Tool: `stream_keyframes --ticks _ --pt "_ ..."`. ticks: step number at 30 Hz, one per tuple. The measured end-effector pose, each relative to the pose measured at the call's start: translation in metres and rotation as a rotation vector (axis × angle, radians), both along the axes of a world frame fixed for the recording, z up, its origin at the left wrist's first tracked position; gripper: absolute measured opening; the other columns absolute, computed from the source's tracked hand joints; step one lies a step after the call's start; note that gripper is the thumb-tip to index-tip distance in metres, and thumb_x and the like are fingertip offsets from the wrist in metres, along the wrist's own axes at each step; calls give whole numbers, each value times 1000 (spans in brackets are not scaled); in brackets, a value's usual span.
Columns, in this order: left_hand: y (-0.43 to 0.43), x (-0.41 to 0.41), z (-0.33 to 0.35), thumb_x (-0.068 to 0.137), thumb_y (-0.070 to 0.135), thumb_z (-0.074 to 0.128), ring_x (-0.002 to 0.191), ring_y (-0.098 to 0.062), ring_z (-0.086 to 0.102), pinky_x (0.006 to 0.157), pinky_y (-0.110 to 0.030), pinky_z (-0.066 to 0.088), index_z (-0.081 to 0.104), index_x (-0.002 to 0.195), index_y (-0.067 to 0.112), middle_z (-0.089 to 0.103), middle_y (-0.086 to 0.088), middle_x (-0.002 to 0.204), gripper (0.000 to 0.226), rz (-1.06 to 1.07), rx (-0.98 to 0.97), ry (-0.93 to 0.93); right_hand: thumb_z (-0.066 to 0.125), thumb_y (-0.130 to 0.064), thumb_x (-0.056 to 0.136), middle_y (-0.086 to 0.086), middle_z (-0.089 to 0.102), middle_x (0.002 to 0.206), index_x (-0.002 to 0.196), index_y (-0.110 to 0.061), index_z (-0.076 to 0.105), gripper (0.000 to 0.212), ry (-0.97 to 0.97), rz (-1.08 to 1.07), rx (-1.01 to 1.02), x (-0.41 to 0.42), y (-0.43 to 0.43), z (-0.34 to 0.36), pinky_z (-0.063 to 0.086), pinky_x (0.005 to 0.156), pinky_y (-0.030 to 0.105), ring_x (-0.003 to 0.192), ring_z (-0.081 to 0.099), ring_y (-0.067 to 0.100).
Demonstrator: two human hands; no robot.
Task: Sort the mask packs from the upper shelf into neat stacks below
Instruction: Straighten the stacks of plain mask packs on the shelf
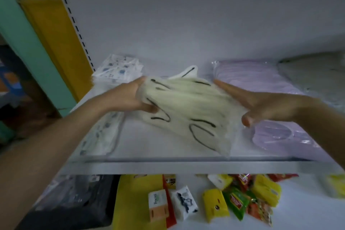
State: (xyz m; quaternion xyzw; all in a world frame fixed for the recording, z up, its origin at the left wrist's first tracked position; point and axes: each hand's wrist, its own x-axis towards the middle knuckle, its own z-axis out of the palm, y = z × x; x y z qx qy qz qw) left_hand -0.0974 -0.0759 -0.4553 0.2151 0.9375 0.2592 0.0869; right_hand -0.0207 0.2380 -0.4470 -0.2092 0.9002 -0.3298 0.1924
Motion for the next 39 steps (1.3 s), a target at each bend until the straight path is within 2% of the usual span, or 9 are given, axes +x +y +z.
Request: stream_keyframes --ticks 4,8,12,16,21,26,30,33,39 --pt "9 7 -1 73 25 81 97 -6 53 84 -31 48 43 113 42 54 22 109 58 -38 82 23 73 -67 53 -28 10 151 146 -45 2 119 262 38 37 17 -7 -18 16 115 21 140 11 -2" --pt "11 13 -4 65 25 85 102 -15 59 82 -38 54 49 123 36 59 7 120 69 -18 105 -12 72 -81 27 -58 16 119 137 -56 0 133 188 -21 -69 62 -27 -17 27 96 2 111 27 -33" --pt "10 18 -1 72 21 81 113 -18 53 88 -33 49 44 122 35 52 13 122 64 -9 73 12 75 -74 42 -24 27 147 147 -39 1 133 341 -69 69 68 -47 -27 34 107 24 132 34 1" --pt "3 23 -2 72 23 80 137 -9 23 103 -20 25 15 150 25 20 13 151 101 21 105 -17 81 -40 65 -2 19 155 148 -30 -12 124 442 -397 91 38 -31 -20 19 106 21 139 23 15" --pt "7 11 -11 74 15 78 119 2 26 95 -14 29 17 148 27 25 26 127 96 -52 190 20 73 -60 46 -1 -16 157 144 -27 -26 143 363 -377 285 -14 -12 -8 10 118 43 145 -5 18" --pt "11 -11 -18 68 19 83 123 19 17 99 -5 21 0 135 62 7 53 128 115 -174 185 174 79 -46 55 -3 9 157 144 -31 -23 136 239 -294 191 -59 4 -10 16 112 27 143 15 14" --pt "12 -21 -16 69 20 82 111 38 17 87 10 22 10 128 65 10 60 123 104 -215 112 247 75 -55 47 -10 -4 157 143 -37 -24 139 219 -196 298 -76 7 -1 12 115 29 144 7 12" --pt "14 -31 -15 72 18 81 109 29 33 84 4 31 31 121 53 32 44 123 79 -225 64 272 71 -65 41 -15 -17 154 140 -41 -27 141 271 -128 478 -87 5 12 8 118 36 144 -3 12" --pt "21 -41 -9 74 18 78 98 15 43 77 0 37 27 111 50 33 39 112 71 -209 -44 333 61 -80 31 -9 -23 154 143 -40 -21 144 439 -112 751 -101 -19 35 -2 118 45 144 -16 18"
